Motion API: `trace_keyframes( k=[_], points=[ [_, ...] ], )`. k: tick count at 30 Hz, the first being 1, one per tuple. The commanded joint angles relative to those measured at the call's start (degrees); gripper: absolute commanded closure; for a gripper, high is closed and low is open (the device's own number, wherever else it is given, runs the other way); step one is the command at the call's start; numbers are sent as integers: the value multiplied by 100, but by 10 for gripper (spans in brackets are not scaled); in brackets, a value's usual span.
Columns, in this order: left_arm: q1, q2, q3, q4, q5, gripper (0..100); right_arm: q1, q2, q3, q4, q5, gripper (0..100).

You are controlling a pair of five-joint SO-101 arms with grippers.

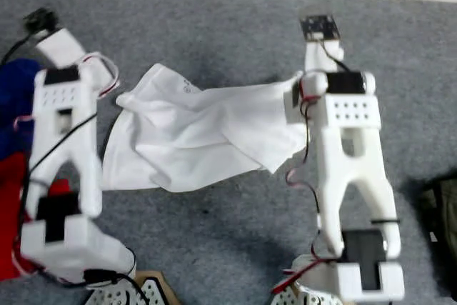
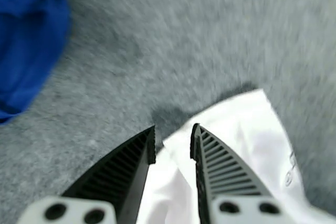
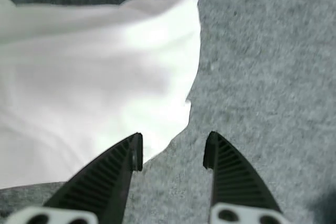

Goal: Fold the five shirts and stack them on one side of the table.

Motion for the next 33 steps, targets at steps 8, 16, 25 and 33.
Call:
trace_keyframes(
  k=[8,16,25,33],
  points=[
    [321,1719,-1622,1116,-1037,859,-48,-1402,2475,-1833,79,797],
    [734,1815,-2070,1116,-1002,859,-48,-1402,2642,-2009,79,797],
    [857,1842,-1956,800,-721,859,-48,-1393,2659,-2009,79,797],
    [637,1842,-1631,141,-721,859,-48,-1393,2668,-2000,79,797]
  ],
)
